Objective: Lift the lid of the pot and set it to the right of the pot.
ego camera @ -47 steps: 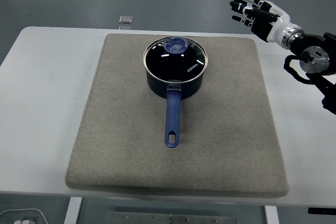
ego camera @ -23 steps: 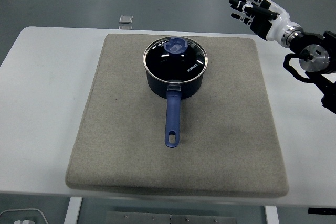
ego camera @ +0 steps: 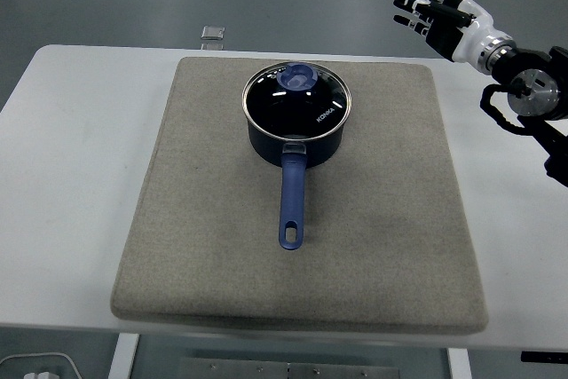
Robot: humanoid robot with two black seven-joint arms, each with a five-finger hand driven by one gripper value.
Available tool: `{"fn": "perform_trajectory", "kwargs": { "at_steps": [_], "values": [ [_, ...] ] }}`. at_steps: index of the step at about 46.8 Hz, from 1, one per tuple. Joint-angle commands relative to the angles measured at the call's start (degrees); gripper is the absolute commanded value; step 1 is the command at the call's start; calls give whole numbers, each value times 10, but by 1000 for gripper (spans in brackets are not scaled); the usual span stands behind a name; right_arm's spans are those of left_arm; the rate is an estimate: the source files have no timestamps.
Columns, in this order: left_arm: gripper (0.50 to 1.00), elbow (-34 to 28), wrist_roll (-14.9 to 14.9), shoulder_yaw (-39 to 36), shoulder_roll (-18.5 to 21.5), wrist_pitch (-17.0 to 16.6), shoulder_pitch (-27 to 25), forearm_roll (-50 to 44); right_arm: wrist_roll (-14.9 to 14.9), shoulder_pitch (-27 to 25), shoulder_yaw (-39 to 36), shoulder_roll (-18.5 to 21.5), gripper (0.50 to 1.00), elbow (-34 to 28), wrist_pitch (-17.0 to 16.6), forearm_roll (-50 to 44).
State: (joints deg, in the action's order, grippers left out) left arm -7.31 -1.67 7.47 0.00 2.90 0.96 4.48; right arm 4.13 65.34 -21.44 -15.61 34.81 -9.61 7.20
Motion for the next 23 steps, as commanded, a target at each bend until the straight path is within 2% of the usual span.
{"fn": "perform_trajectory", "kwargs": {
  "at_steps": [1,17,23],
  "values": [
    [1000,-1,0,0,0,0,0,0,0,3,0,0,921,0,-2,-1],
    [1000,-1,0,0,0,0,0,0,0,14,5,5,921,0,-3,-6],
    [1000,0,0,0,0,0,0,0,0,22,6,3,921,0,0,-45]
  ]
}}
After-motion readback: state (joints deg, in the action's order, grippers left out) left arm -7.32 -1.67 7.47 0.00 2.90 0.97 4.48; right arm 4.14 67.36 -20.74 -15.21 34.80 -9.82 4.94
